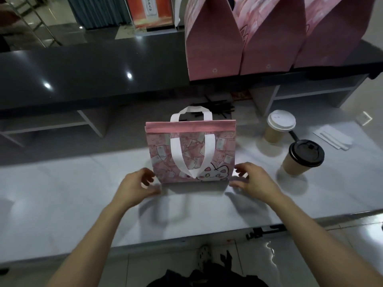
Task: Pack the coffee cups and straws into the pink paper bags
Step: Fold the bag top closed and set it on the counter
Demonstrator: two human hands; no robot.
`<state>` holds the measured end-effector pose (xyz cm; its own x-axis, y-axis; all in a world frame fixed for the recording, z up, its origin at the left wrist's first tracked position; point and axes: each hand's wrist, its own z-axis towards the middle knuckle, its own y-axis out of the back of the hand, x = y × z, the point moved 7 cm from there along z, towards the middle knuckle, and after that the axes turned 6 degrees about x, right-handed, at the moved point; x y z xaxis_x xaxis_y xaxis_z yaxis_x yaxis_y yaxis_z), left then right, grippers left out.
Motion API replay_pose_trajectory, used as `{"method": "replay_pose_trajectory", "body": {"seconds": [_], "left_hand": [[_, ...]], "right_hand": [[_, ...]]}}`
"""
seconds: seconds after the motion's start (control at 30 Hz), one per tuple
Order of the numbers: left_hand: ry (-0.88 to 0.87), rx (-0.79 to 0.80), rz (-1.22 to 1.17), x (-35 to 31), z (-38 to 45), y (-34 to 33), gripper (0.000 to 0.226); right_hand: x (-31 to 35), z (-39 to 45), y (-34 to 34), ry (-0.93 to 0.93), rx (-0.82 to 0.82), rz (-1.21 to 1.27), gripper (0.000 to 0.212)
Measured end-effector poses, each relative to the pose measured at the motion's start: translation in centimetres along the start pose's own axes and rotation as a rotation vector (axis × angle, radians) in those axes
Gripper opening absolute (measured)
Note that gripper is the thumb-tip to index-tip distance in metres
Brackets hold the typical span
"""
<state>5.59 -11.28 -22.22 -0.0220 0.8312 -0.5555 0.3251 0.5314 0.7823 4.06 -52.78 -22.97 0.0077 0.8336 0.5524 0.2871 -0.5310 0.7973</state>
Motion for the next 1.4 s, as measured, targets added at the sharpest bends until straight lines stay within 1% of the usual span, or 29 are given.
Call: {"method": "replay_pose_trajectory", "body": {"seconds": [0.07, 0.1, 0.2, 0.27, 0.33, 0.37, 0.5, 0.63, 0.7, 0.77, 0.83, 0.87, 0.93, 0.97, 1.0, 1.03, 1.07, 1.1, 1.17, 1.2, 1.27, 1.3, 1.37, 1.4], "left_hand": [[0.012, -0.049, 0.005, -0.9, 0.4, -1.2, 0.034], [0.028, -0.085, 0.004, -1.1, 0.6, -1.4, 0.028], [0.062, -0.152, 0.005, -1.1, 0.8, -1.5, 0.022], [0.075, -0.138, -0.009, -0.8, 0.9, -2.1, 0.025], [0.081, -0.122, -0.027, -0.8, 0.8, -2.9, 0.04], [0.084, -0.139, -0.046, -0.7, 0.7, -3.2, 0.041], [0.073, -0.246, -0.116, -0.5, 0.5, -3.8, 0.027], [-0.008, -0.296, 0.03, -1.4, 0.7, -3.4, 0.019], [-0.044, -0.292, 0.077, -1.7, 0.9, -3.2, 0.019], [0.004, -0.259, 0.054, -1.1, 0.9, -3.3, 0.025], [0.12, -0.261, -0.075, 0.6, 0.2, -3.2, 0.03], [0.179, -0.297, -0.152, 1.5, -0.4, -2.8, 0.03], [0.261, -0.416, -0.258, 2.8, -2.0, -1.7, 0.026], [0.278, -0.473, -0.283, 3.0, -2.9, -1.3, 0.022], [0.276, -0.505, -0.312, 2.9, -3.5, -1.3, 0.016], [0.253, -0.501, -0.358, 2.4, -3.9, -1.6, 0.009], [0.206, -0.468, -0.417, 1.5, -4.1, -2.2, 0.008], [0.153, -0.418, -0.463, 0.4, -4.1, -2.8, 0.016], [0.064, -0.283, -0.53, -1.8, -3.8, -3.8, 0.04], [0.041, -0.218, -0.545, -2.6, -3.6, -4.2, 0.054], [0.03, -0.128, -0.565, -3.6, -3.4, -4.4, 0.089], [0.039, -0.111, -0.583, -3.9, -3.6, -4.2, 0.1], [0.06, -0.126, -0.587, -3.9, -4.6, -3.7, 0.111], [0.06, -0.126, -0.561, -3.9, -5.2, -3.6, 0.116]], "right_hand": [[1.1, 0.7, -0.3, 0.017, -0.026, 0.015, 0.034], [1.4, 0.9, -0.3, 0.016, -0.036, 0.015, 0.025], [1.7, 0.9, -0.6, -0.013, -0.044, 0.008, 0.016], [1.7, 0.7, -1.0, -0.036, -0.041, 0.004, 0.016], [1.6, 0.7, -1.3, -0.045, -0.051, 0.0, 0.016], [1.5, 0.8, -1.5, -0.05, -0.051, -0.004, 0.015], [1.0, 1.0, -2.0, -0.071, -0.042, -0.027, 0.021], [0.6, 1.0, -2.0, -0.078, -0.041, -0.027, 0.019], [0.7, 0.7, -2.0, -0.074, -0.035, -0.018, 0.02], [0.9, 0.2, -2.2, -0.06, -0.044, 0.008, 0.022], [0.7, -0.9, -2.3, -0.029, -0.054, 0.043, 0.009], [0.5, -1.7, -2.3, -0.001, -0.032, 0.052, 0.006], [-0.2, -3.6, -1.9, 0.049, 0.014, 0.011, 0.025], [-0.5, -4.3, -1.2, 0.057, -0.017, 0.007, 0.032], [-1.1, -4.5, -0.3, 0.062, -0.093, 0.046, 0.036], [-1.7, -4.4, 0.9, 0.059, -0.194, 0.11, 0.036], [-2.0, -3.9, 1.9, 0.048, -0.275, 0.182, 0.037], [-1.9, -3.1, 2.5, 0.024, -0.288, 0.252, 0.046], [-0.7, -1.1, 2.3, 0.003, -0.164, 0.367, 0.069], [0.4, -0.4, 2.0, 0.024, -0.1, 0.4, 0.072], [2.3, -0.5, 1.0, 0.083, -0.051, 0.458, 0.068], [2.6, -1.1, 0.2, 0.103, -0.058, 0.453, 0.062], [2.7, -2.8, -1.5, 0.121, -0.055, 0.367, 0.05], [2.7, -3.5, -2.4, 0.121, -0.033, 0.325, 0.05]]}}
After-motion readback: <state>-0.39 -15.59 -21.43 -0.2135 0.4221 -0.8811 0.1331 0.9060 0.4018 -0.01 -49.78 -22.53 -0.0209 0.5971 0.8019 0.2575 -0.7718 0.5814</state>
